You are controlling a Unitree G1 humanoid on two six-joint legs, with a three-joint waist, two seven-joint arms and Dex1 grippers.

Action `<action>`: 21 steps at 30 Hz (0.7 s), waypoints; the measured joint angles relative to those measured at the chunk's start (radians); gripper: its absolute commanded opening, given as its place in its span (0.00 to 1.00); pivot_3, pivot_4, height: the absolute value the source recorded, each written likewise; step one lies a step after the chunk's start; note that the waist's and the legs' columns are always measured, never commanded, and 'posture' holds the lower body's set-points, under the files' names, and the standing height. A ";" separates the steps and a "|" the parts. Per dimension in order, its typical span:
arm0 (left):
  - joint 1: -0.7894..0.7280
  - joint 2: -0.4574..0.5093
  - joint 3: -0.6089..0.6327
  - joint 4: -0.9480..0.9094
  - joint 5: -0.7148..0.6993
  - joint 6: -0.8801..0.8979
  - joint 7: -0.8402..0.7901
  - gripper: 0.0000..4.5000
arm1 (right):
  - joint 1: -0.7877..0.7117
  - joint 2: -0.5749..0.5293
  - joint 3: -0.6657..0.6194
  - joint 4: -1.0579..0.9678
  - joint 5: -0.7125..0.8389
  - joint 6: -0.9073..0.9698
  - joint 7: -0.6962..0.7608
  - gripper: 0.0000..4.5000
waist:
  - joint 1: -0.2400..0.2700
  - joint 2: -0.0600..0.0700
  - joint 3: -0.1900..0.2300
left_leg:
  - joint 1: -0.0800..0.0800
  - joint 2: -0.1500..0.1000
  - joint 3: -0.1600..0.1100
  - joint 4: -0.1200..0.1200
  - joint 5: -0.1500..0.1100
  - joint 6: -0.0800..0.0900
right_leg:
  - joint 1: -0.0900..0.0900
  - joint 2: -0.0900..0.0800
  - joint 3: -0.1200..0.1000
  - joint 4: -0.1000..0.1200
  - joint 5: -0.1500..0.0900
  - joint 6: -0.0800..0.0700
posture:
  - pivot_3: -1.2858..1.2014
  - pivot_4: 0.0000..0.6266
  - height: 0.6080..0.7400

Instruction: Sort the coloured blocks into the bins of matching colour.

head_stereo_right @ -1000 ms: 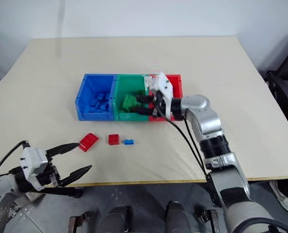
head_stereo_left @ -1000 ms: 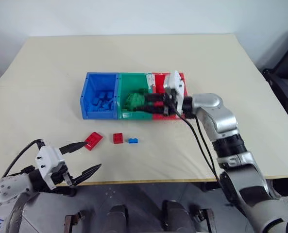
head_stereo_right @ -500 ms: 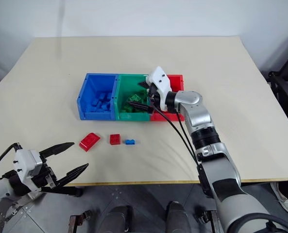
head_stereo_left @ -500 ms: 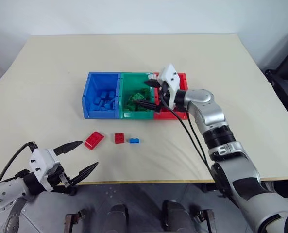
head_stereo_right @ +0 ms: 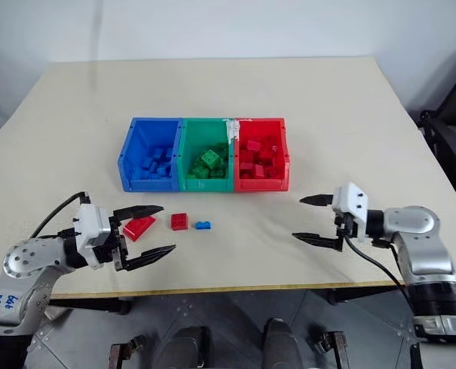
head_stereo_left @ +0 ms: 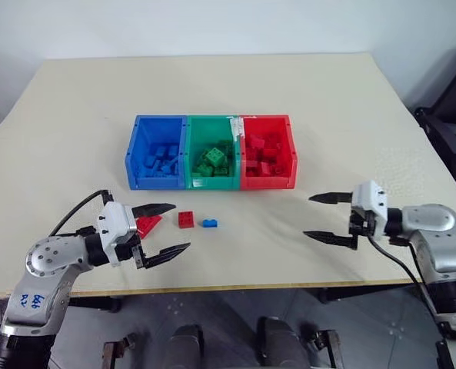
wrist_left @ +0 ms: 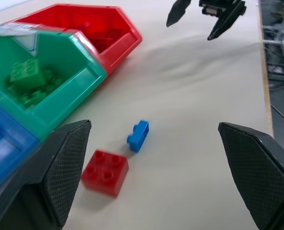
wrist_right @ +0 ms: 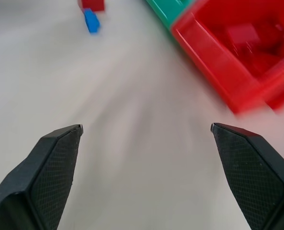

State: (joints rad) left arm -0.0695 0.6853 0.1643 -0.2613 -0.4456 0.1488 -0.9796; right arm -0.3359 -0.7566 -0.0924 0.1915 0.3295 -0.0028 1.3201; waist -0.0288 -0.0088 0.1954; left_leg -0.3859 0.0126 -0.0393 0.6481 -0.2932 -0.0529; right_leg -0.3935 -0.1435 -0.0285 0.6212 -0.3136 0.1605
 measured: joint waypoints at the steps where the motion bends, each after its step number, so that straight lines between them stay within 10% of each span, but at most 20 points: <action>1: -0.005 0.003 -0.002 0.016 0.009 -0.006 -0.004 1.00 | 0.008 0.001 -0.001 -0.003 0.005 -0.001 -0.005 1.00 | 0.000 0.000 0.000 | 0.000 0.000 0.000 0.000 0.000 0.000 | 0.000 0.000 0.000 0.000 0.000 0.000 | 0.52 0.24 1.00; 21: -0.536 -0.006 -0.504 0.136 0.309 0.353 0.004 0.96 | 0.321 -0.040 -0.180 -0.391 0.189 0.088 -0.067 1.00 | 0.050 0.000 0.000 | -0.001 -0.001 0.001 0.003 0.000 0.000 | 0.001 0.002 0.004 -0.001 0.002 0.003 | 0.52 0.24 1.00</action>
State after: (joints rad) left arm -0.6057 0.6789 -0.3401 -0.1250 -0.1365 0.5014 -0.9758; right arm -0.0146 -0.7968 -0.2725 -0.1991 0.5186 0.0855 1.2527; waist 0.0217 -0.0090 0.1954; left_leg -0.3868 0.0116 -0.0383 0.6514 -0.2934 -0.0525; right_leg -0.3927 -0.1416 -0.0245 0.6202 -0.3119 0.1636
